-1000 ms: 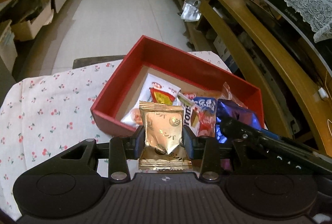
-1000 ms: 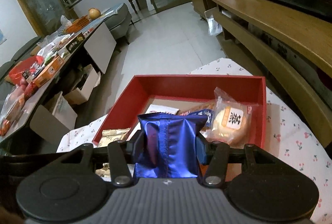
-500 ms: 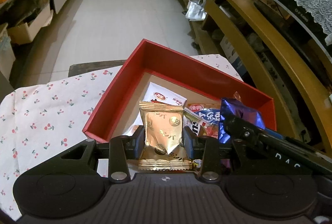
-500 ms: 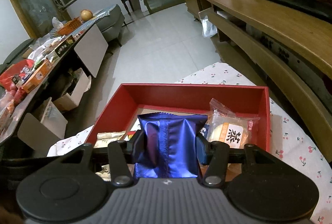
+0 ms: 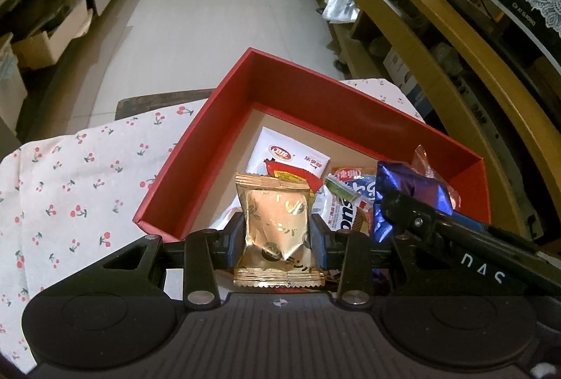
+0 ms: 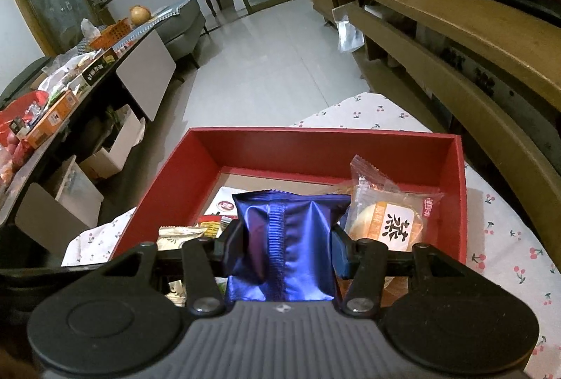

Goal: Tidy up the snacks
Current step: 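Lower both snacks into the red box and open both grippers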

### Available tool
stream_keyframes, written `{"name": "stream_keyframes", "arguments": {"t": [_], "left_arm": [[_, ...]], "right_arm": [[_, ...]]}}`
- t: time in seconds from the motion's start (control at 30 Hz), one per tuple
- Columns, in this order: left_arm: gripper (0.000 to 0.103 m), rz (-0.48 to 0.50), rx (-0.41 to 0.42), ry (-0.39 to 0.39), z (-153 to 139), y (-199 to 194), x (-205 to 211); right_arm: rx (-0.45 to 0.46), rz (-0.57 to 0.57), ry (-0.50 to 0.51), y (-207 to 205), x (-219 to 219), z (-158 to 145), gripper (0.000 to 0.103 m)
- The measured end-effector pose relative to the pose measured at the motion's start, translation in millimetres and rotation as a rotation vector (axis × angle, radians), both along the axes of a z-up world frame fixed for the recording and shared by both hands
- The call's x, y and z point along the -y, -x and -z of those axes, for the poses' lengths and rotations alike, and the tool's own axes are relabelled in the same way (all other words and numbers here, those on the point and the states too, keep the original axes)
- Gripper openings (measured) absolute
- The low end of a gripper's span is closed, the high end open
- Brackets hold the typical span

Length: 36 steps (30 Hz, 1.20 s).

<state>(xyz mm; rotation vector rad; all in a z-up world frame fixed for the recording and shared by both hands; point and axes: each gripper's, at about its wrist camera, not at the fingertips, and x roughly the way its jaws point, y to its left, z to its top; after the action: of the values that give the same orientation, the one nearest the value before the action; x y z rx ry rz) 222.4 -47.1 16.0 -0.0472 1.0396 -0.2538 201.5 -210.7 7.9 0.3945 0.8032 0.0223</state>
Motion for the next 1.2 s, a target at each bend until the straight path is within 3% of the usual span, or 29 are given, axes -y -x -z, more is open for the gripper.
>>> {"name": "stream_keyframes", "arguments": {"t": [0.43,0.67,0.9,1.2], "left_arm": [[0.048,-0.005,-0.006,-0.004,3.8,0.4,1.1],[0.055,-0.013,0.003,-0.005,1.9,1.1,-1.8],[0.064,-0.029,0.023,-0.002,-4.7,1.2,-5.7],[0.068,-0.036,0.045,0.004,-11.4,1.7,-7.7]], "right_arm": [[-0.030,-0.010,0.003,-4.0,-0.1,7.5,0.062],[-0.017,-0.012,0.022,-1.9,-0.8,5.4,0.063],[0.010,0.005,0.027,0.5,3.4,-1.4,0.073],[0.030,0.009,0.012,1.6,5.3,-7.0,0.076]]}}
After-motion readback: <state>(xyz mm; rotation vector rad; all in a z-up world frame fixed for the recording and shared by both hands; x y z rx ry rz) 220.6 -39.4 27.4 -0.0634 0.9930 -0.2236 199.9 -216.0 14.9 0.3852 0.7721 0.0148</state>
